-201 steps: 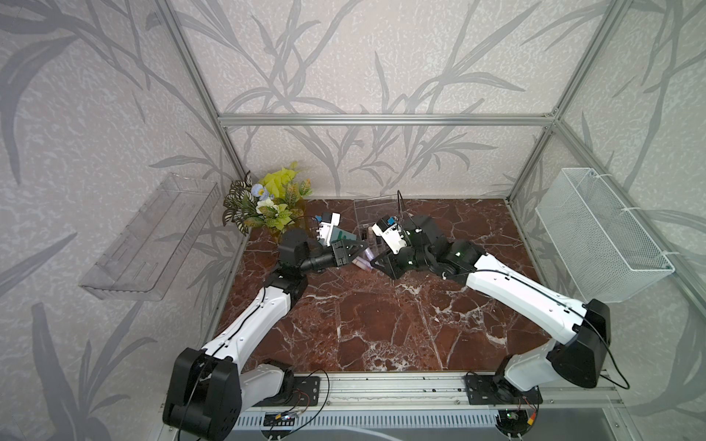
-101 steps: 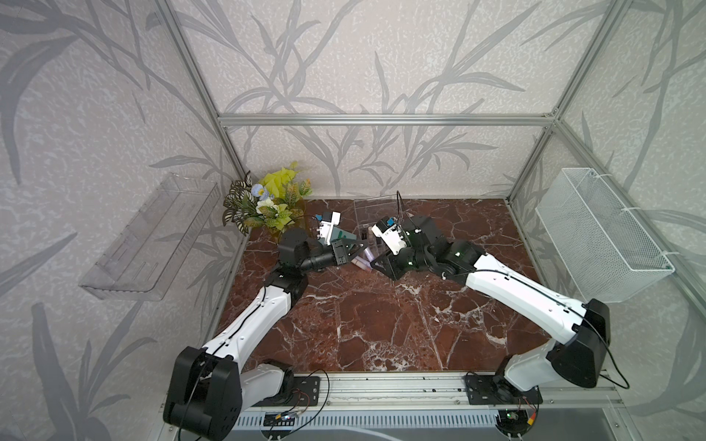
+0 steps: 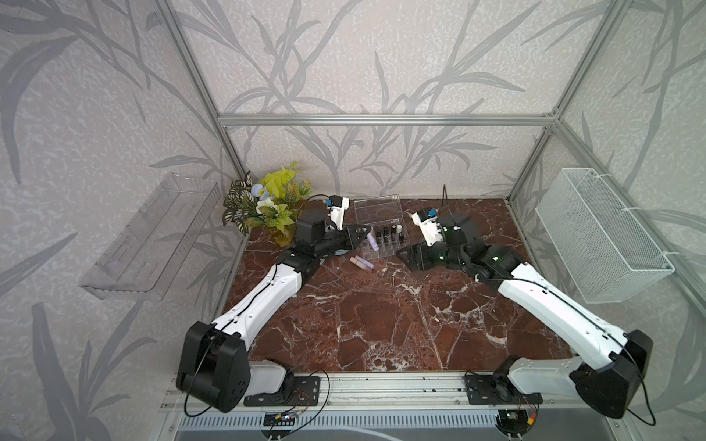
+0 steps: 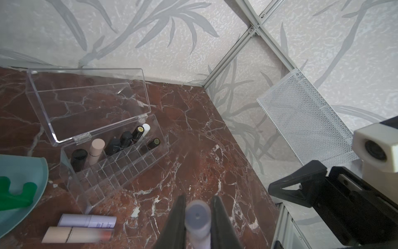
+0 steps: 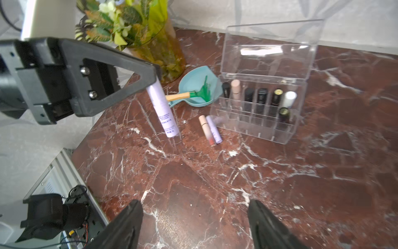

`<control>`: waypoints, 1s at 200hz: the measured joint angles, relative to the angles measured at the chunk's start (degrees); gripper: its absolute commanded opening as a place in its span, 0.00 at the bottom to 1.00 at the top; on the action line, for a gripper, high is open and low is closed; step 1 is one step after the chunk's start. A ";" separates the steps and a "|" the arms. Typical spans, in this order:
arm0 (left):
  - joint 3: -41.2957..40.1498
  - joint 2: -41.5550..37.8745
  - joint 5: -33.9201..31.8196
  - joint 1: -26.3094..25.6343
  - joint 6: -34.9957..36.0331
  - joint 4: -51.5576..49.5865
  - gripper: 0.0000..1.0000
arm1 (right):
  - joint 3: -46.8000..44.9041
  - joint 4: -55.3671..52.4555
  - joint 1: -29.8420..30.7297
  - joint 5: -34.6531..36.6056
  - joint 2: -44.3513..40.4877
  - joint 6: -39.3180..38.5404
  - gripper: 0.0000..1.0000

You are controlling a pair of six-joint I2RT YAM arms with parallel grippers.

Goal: Arrange the lipsticks in the organizer
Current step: Pick up the lipstick at the center of the board, then place the lipstick in the storage box.

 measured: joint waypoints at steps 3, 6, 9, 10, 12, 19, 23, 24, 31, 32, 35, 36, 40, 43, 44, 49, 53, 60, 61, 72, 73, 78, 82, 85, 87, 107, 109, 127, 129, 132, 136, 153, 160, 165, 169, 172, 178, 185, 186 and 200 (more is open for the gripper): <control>0.59 0.44 -1.03 -0.57 0.42 -0.26 0.08 | -0.31 0.00 -0.52 -0.04 -0.33 0.20 0.81; 1.20 0.98 -2.14 -1.18 1.31 -0.48 0.08 | -0.59 0.00 -0.98 -0.02 -0.68 0.31 0.81; 1.92 1.62 -3.23 -1.86 1.97 -0.83 0.08 | -0.92 0.00 -1.44 -0.09 -1.01 0.50 0.81; 2.05 1.73 -3.52 -1.99 2.12 -0.85 0.08 | -0.98 0.00 -1.51 -0.09 -1.09 0.55 0.81; 2.45 2.21 -4.26 -2.43 2.91 -1.03 0.08 | -1.18 0.00 -1.75 -0.09 -1.29 0.59 0.81; 3.82 3.72 -6.86 -3.80 4.50 -1.38 0.08 | -1.79 0.00 -2.29 -0.20 -1.81 0.81 0.81; 4.44 4.44 -8.02 -4.46 5.35 -1.62 0.08 | -2.10 0.00 -2.47 -0.28 -2.01 0.94 0.81; 4.68 4.74 -8.50 -4.68 5.62 -1.60 0.08 | -2.19 -0.02 -2.54 -0.26 -2.12 0.94 0.81; 5.70 6.19 -10.43 -5.64 7.04 -1.92 0.08 | -2.67 -0.02 -2.73 -0.35 -2.38 1.09 0.81; 5.92 6.51 -11.30 -5.81 7.43 -1.99 0.08 | -2.75 -0.02 -2.78 -0.35 -2.43 1.11 0.81; 6.29 7.13 -11.80 -6.19 8.15 -2.10 0.08 | -2.95 -0.02 -2.80 -0.42 -2.49 1.14 0.81; 6.45 7.37 -12.50 -6.36 8.31 -2.12 0.08 | -3.02 -0.02 -2.84 -0.44 -2.51 1.16 0.81; 6.82 8.15 -13.46 -6.82 9.16 -2.21 0.08 | -3.23 -0.02 -2.97 -0.46 -2.60 1.25 0.81; 7.10 8.79 -14.51 -7.21 9.81 -2.23 0.08 | -3.43 -0.02 -3.04 -0.52 -2.69 1.33 0.81; 7.15 8.94 -14.78 -7.30 10.03 -2.21 0.08 | -3.48 -0.02 -3.04 -0.55 -2.71 1.33 0.81; 7.50 9.88 -16.35 -7.82 10.99 -2.27 0.08 | -3.74 -0.02 -3.10 -0.63 -2.78 1.49 0.81; 7.63 10.62 -17.33 -8.09 11.89 -2.25 0.08 | -3.98 -0.02 -3.21 -0.68 -2.82 1.53 0.81; 7.78 11.74 -19.12 -8.41 13.11 -2.21 0.08 | -4.26 -0.04 -3.30 -0.74 -2.91 1.70 0.81; 7.78 11.85 -19.32 -8.44 13.29 -2.21 0.08 | -4.28 -0.04 -3.30 -0.74 -2.91 1.70 0.81; 7.80 13.42 -22.14 -8.52 15.26 -2.21 0.08 | -4.57 -0.04 -3.37 -0.87 -2.93 1.77 0.81; 7.80 13.51 -22.34 -8.52 15.41 -2.21 0.08 | -4.59 -0.04 -3.37 -0.87 -2.93 1.77 0.81; 7.80 14.21 -23.67 -8.55 16.28 -2.21 0.08 | -4.66 -0.04 -3.39 -0.92 -2.93 1.79 0.81; 7.80 14.64 -24.68 -8.63 17.00 -2.16 0.08 | -4.70 -0.04 -3.41 -0.94 -2.93 1.79 0.81; 7.80 14.93 -25.29 -8.70 17.51 -2.16 0.08 | -4.74 -0.04 -3.41 -0.96 -2.93 1.81 0.81; 7.80 15.17 -25.92 -8.74 17.92 -2.14 0.08 | -4.76 -0.04 -3.45 -1.01 -2.95 1.84 0.81; 7.80 16.87 -30.93 -9.05 21.20 -1.27 0.07 | -5.16 0.00 -3.76 -1.38 -3.04 1.92 0.81; 7.80 16.96 -31.47 -9.07 21.38 -1.16 0.07 | -5.18 0.00 -3.80 -1.38 -3.04 1.95 0.81; 7.80 18.34 -35.36 -9.70 24.00 0.90 0.07 | -5.33 0.00 -4.00 -1.77 -3.04 1.97 0.81; 7.80 18.49 -35.69 -9.75 24.26 1.22 0.07 | -5.33 0.00 -4.00 -1.81 -3.04 1.97 0.81; 7.80 18.75 -36.17 -9.86 24.61 1.57 0.07 | -5.33 0.00 -4.02 -1.84 -3.04 1.97 0.81; 7.80 19.10 -36.79 -10.08 25.03 2.03 0.07 | -5.33 0.02 -4.04 -1.92 -3.04 1.97 0.81; 7.80 21.11 -39.06 -10.82 26.93 3.74 0.07 | -5.40 0.13 -4.04 -2.25 -3.04 1.99 0.81; 7.80 22.03 -39.82 -11.08 27.45 4.33 0.07 | -5.44 0.17 -4.07 -2.27 -3.04 1.99 0.81; 7.80 22.62 -40.22 -11.21 27.82 4.59 0.07 | -5.51 0.26 -4.07 -2.29 -3.04 1.99 0.81; 7.80 23.10 -40.59 -11.28 28.02 4.94 0.07 | -5.57 0.28 -4.09 -2.32 -3.04 1.99 0.81; 7.80 23.45 -40.81 -11.30 28.26 5.16 0.07 | -5.64 0.28 -4.11 -2.34 -3.04 1.99 0.81; 7.80 24.09 -41.18 -11.34 28.41 5.64 0.07 | -5.75 0.28 -4.15 -2.36 -3.04 1.99 0.81; 7.80 24.72 -41.62 -11.41 28.63 6.08 0.07 | -5.99 0.35 -4.26 -2.38 -3.08 1.99 0.81; 7.80 24.79 -41.66 -11.43 28.65 6.12 0.07 | -6.01 0.35 -4.26 -2.38 -3.10 1.99 0.81; 7.80 25.53 -42.66 -11.61 28.87 7.19 0.07 | -6.38 0.33 -4.39 -2.40 -3.13 1.97 0.81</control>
